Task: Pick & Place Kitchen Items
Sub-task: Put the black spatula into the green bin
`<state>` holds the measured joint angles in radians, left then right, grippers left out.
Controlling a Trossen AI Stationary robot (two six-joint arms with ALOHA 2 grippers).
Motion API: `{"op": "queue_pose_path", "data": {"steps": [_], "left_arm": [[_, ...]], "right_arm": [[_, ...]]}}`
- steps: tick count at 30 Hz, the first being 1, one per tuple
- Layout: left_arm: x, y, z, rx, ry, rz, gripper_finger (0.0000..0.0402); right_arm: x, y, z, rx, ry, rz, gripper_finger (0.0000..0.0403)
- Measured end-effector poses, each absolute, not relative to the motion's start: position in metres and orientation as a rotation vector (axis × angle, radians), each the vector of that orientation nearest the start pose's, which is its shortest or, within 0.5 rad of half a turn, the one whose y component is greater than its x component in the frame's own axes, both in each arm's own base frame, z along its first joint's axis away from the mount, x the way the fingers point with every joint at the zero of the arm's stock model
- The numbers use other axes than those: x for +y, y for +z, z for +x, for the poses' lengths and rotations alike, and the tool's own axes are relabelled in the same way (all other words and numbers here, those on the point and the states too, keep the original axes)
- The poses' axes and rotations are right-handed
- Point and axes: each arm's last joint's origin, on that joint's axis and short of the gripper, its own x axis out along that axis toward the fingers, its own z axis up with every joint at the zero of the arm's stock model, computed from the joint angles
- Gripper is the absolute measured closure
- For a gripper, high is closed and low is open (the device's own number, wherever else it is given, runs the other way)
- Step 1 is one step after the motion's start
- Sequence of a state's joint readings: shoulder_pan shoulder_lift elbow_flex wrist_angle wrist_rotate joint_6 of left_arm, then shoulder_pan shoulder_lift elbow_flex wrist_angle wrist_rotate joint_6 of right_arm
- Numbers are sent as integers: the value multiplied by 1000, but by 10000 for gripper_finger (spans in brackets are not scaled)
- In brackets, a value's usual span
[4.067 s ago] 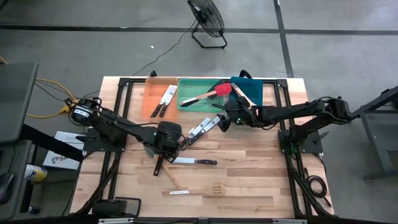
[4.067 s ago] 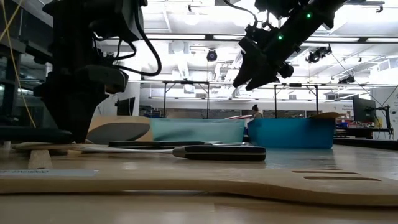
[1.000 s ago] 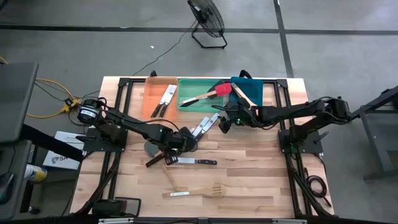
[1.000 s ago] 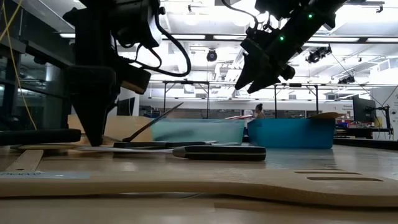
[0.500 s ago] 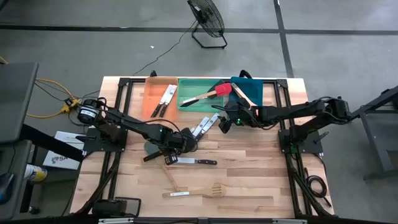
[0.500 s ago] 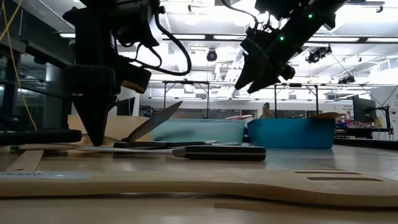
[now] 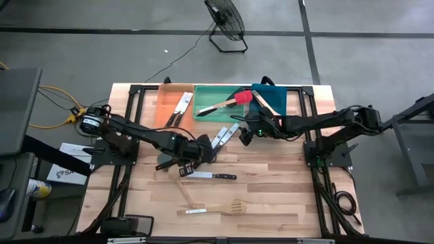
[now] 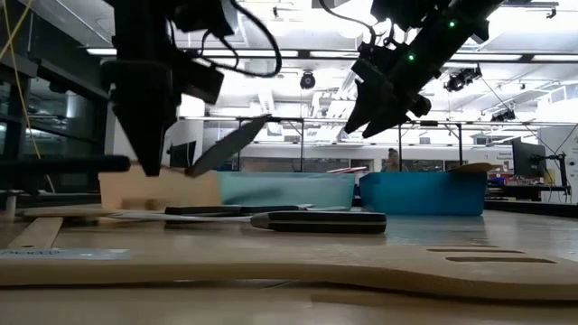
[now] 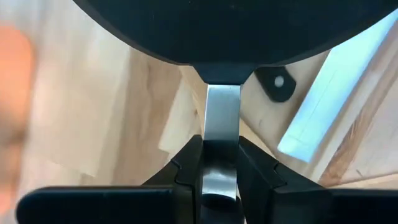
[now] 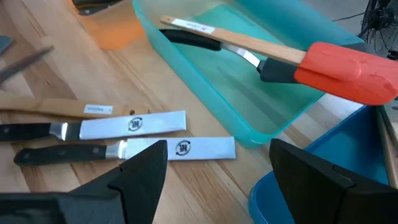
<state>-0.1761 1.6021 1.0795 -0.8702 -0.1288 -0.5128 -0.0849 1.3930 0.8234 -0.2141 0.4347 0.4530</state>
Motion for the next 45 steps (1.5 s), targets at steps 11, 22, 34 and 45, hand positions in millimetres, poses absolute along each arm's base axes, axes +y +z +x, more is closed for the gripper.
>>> {"op": "queue_pose_path", "data": {"steps": [11, 22, 34, 45], "left_arm": [[-11, 243, 302, 1177, 436, -34, 339], [38, 288, 329, 925, 540, 267, 339], [111, 308, 338, 647, 612, 200, 339], [145, 266, 359, 686, 567, 143, 339]], "right_arm": [[-36, 213, 274, 679, -677, 295, 128], [-34, 216, 273, 671, -676, 289, 128], [0, 248, 245, 550, -749, 226, 128], [21, 250, 231, 544, -762, 256, 128]]}}
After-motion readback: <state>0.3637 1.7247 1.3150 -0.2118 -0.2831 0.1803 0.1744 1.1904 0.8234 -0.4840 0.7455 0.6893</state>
